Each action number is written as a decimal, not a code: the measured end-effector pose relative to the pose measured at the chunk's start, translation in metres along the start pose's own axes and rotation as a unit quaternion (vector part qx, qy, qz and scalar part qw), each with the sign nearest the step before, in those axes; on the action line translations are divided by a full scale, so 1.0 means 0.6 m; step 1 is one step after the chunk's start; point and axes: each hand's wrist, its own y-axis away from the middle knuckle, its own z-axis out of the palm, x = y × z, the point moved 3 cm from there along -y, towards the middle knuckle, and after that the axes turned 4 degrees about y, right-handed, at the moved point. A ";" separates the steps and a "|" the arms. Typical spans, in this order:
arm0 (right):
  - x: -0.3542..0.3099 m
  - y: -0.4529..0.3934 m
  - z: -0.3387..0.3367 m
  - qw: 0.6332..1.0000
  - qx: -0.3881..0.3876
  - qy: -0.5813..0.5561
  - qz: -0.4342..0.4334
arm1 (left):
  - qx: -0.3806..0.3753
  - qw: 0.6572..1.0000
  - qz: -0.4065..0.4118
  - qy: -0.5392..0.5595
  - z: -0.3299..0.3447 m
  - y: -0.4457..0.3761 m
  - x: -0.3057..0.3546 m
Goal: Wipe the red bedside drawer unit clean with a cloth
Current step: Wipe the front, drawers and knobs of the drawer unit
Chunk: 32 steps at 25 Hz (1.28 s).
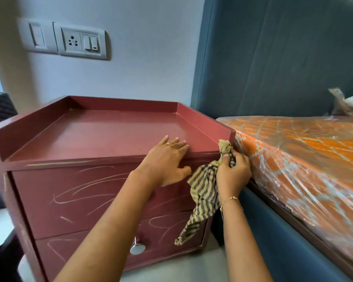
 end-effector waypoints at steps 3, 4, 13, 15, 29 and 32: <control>-0.002 0.007 0.005 1.000 0.003 0.010 0.000 | -0.016 1.000 -0.001 0.011 0.001 -0.003 0.003; -0.010 0.018 0.008 1.000 -0.001 0.009 -0.022 | -0.021 1.000 -0.001 0.014 0.000 -0.006 0.004; 0.007 -0.001 -0.005 0.998 -0.016 0.049 -0.033 | -0.044 0.998 -0.009 0.032 -0.003 0.000 0.003; -0.008 0.018 0.001 0.999 -0.010 0.049 -0.020 | -0.063 0.997 -0.001 0.033 -0.006 -0.001 0.006; -0.071 0.105 0.024 0.993 -0.029 0.057 -0.102 | -0.076 0.996 -0.013 -0.053 -0.057 0.100 -0.104; -0.102 0.161 0.035 0.975 -0.063 0.061 -0.203 | -0.068 0.998 -0.015 -0.011 -0.047 0.107 -0.109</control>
